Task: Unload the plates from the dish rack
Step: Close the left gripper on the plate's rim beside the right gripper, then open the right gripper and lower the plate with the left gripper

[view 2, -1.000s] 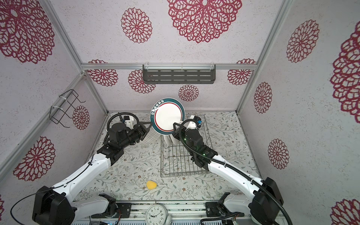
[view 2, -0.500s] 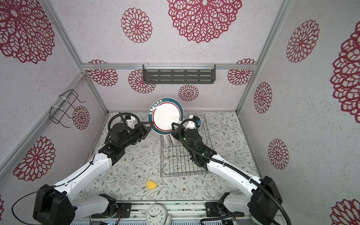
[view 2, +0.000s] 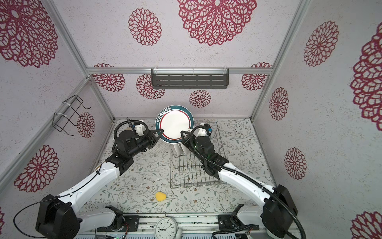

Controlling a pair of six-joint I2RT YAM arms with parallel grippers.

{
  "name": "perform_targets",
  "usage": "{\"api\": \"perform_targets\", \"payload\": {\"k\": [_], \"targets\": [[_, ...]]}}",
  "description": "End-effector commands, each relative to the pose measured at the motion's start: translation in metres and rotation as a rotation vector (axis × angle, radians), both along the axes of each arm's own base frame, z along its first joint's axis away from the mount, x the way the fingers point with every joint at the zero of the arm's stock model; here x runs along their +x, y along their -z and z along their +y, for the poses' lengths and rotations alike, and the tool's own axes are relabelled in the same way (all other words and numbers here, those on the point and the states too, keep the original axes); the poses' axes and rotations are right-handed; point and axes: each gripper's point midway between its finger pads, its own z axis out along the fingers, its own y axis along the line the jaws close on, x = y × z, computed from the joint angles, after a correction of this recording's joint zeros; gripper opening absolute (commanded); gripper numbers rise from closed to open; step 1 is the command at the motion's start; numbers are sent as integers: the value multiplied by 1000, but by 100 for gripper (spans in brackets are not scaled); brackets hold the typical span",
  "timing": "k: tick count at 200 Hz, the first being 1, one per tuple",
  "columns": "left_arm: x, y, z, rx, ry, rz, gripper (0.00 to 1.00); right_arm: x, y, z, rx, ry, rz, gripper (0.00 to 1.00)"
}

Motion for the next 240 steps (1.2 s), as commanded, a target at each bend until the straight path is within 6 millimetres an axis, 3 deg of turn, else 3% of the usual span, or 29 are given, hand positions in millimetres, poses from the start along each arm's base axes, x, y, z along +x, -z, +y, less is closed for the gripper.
{"api": "perform_targets", "payload": {"k": [1,23,46,69,97,127,153,197,240], "targets": [[0,6,1,30,-14,8,0,-11,-53,-1,115,-38,-128,21],[0,4,2,29,-16,4,0,-12,-51,-5,115,-34,-124,36],[-3,0,8,39,-36,-3,0,-11,-45,-14,102,-17,-113,62],[-8,3,24,92,-75,13,0,-9,-34,-32,60,28,-88,72],[-19,24,59,145,-150,76,0,-10,-14,-60,-13,101,-49,75],[-40,71,105,251,-260,206,0,-14,4,-86,-140,167,-32,76],[-60,115,132,323,-317,319,0,-14,16,-106,-371,219,-25,76],[-76,170,141,327,-330,430,0,-5,50,-125,-817,225,70,76],[-84,195,150,353,-353,479,0,4,72,-119,-983,186,122,77]]}}
